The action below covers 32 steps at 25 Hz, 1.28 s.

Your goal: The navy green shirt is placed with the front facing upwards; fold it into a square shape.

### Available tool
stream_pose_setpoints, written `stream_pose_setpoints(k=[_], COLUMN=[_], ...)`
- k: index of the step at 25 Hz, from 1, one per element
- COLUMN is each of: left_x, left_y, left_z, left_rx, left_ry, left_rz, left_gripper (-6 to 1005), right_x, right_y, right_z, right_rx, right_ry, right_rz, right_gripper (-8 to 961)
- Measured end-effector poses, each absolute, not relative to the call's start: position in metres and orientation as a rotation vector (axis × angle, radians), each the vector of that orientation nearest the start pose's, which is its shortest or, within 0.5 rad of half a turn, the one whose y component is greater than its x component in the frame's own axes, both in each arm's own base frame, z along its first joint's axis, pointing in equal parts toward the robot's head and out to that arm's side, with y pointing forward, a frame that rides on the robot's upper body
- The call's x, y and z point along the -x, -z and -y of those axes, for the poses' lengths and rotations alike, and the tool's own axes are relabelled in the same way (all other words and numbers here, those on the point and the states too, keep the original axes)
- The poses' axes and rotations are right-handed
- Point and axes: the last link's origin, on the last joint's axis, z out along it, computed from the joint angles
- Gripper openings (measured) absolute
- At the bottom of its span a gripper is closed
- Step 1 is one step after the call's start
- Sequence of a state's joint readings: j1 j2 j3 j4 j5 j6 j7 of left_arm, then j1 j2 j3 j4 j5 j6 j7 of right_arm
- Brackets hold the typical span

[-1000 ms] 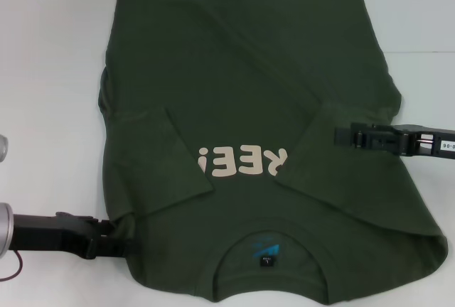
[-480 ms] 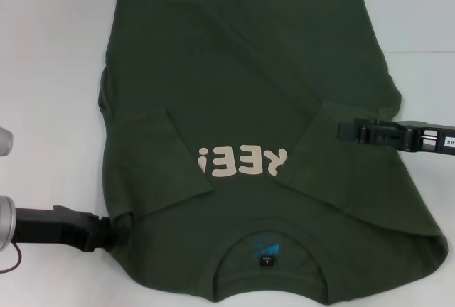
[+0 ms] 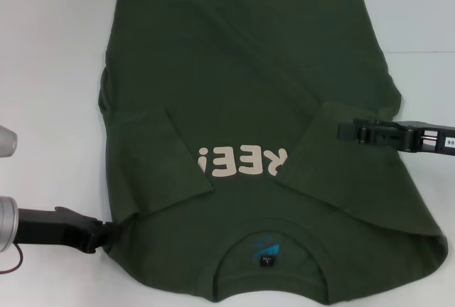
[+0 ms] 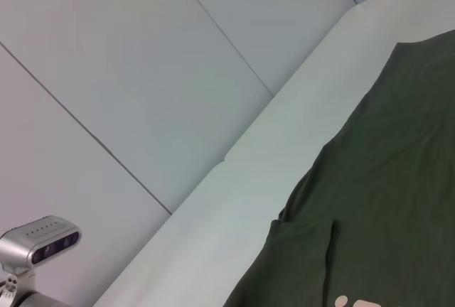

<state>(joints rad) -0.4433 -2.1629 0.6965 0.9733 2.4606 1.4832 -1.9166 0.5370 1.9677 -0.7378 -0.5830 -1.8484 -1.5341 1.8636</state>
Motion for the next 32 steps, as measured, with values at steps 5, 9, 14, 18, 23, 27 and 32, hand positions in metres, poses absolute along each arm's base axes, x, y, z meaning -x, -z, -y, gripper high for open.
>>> stream_pose_setpoints(k=[5,9,14,18,23,27,32], left_x=[0.309,0.31,0.31,0.308,0.305,0.303,0.302], left_y=[-0.006,-0.008,-0.016,-0.02,-0.02,-0.019,-0.019], left_z=[-0.31,-0.31,-0.307,-0.305,-0.301,-0.299,-0.299], left_rx=[2.551,2.545,2.527,2.532,2.563,2.578,2.579], left_ry=[0.105,0.106,0.109,0.107,0.112,0.122,0.126], left_rz=[1.222,1.221,1.243,1.249,1.256,1.261,1.261], left_gripper=[20,4,1,1,0,0,1], right_x=[-0.271,-0.272,-0.273,-0.275,-0.278,-0.283,-0.295], right_y=[-0.036,-0.036,-0.037,-0.037,-0.04,-0.041,-0.044], right_z=[-0.347,-0.346,-0.345,-0.345,-0.345,-0.343,-0.338], right_rx=[2.509,2.508,2.503,2.502,2.498,2.499,2.482], right_ry=[-0.87,-0.869,-0.868,-0.863,-0.843,-0.795,-0.702], right_rz=[-1.279,-1.28,-1.281,-1.285,-1.292,-1.321,-1.423], right_gripper=[830,828,825,823,821,819,817])
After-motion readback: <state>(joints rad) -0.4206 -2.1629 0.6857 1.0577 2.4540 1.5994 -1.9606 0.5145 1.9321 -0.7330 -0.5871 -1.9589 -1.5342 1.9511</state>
